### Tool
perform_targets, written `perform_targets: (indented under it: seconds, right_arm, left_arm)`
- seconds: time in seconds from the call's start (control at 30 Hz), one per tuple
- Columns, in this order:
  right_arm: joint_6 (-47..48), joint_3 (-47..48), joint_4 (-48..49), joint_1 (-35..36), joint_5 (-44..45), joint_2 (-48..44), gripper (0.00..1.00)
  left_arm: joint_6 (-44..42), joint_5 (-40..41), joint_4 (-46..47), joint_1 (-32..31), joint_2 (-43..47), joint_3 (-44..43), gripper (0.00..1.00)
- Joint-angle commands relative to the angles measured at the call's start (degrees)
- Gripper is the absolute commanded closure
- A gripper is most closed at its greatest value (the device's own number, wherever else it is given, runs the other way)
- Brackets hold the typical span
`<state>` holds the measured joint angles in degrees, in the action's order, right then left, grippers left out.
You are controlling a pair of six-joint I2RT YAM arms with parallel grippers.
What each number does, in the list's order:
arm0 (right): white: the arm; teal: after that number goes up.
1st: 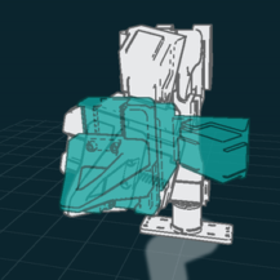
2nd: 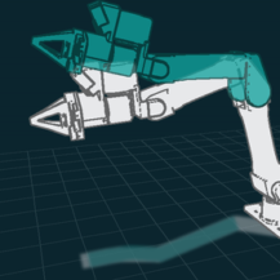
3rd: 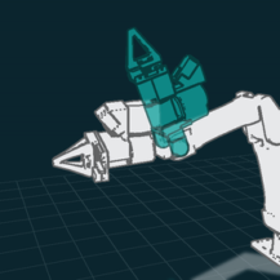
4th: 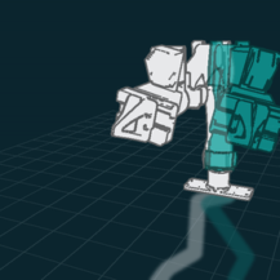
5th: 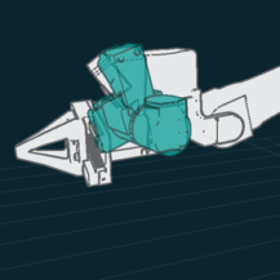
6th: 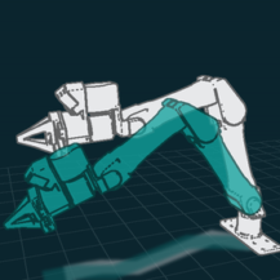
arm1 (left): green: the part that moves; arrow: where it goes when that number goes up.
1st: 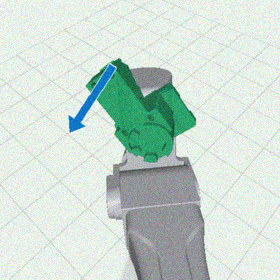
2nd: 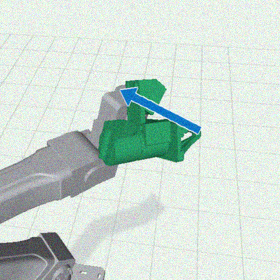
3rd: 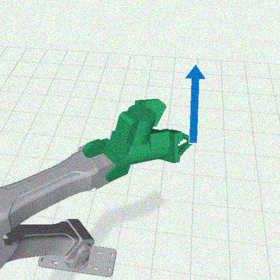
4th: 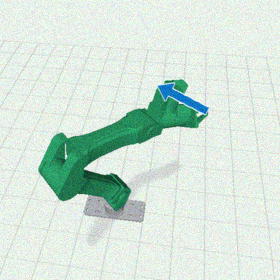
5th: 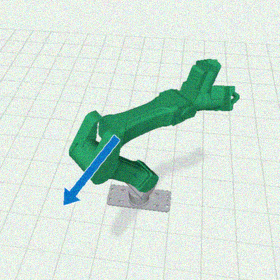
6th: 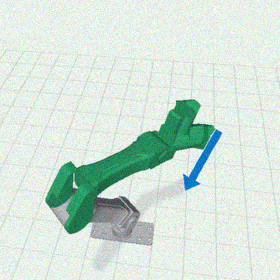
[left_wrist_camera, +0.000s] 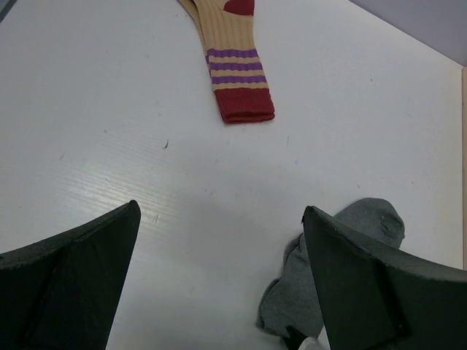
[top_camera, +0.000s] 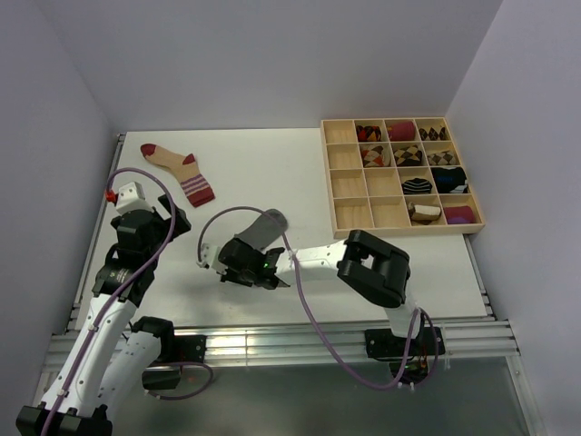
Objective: Roll the socks
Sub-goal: Roll the sock at the center of the board.
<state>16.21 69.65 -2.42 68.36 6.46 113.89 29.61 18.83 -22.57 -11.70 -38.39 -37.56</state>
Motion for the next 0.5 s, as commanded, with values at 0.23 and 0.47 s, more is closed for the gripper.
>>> perform_targets:
  seconds: [0.23,0.47]
  right_arm:
    - [-11.45,0.84,-4.09,-6.04,-16.11,0.20,1.00]
    - [-24.09,2.86,-1.46,-12.72,-27.19,1.77,1.00]
  left_arm:
    - [0.62,-4.94,3.23,0.45,-0.81,0.56,0.01]
    - [7.30,-15.04,3.85,0.45,-3.44,1.44,0.00]
